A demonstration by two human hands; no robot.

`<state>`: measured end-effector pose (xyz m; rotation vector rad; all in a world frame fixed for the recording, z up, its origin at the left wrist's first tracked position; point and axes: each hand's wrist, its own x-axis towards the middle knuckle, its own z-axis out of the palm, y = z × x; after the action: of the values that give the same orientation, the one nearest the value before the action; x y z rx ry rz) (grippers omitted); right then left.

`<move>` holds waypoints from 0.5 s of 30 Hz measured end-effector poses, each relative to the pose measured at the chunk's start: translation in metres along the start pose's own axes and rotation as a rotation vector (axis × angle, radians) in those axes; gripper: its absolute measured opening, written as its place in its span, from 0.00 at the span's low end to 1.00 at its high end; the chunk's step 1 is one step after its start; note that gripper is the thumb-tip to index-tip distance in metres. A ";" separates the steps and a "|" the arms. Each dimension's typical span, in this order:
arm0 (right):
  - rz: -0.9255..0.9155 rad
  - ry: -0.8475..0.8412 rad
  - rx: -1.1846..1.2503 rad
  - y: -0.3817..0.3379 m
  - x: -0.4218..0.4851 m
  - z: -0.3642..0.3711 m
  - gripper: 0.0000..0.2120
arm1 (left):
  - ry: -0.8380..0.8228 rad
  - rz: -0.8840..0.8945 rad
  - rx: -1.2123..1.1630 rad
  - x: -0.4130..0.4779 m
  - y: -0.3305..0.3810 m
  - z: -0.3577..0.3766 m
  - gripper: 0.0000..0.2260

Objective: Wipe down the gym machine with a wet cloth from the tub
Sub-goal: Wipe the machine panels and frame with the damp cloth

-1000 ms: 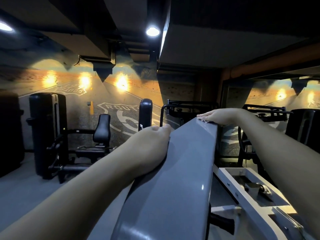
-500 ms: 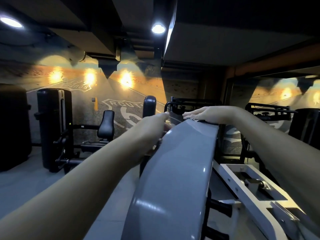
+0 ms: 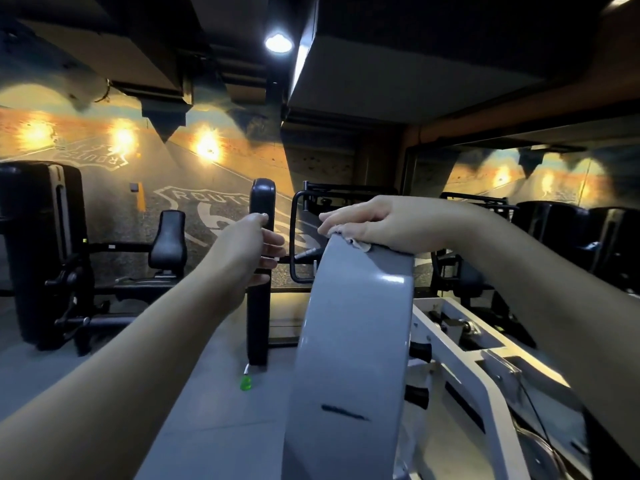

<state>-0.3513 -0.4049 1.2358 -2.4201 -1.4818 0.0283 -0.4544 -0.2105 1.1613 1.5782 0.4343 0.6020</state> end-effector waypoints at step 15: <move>-0.218 0.265 -0.803 -0.067 -0.109 0.122 0.24 | -0.164 0.032 -0.082 -0.048 -0.039 -0.007 0.18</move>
<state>-0.4810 -0.4420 1.1215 -2.6276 -1.8476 -1.0791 -0.4934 -0.2299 1.1172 1.5448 0.2584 0.5041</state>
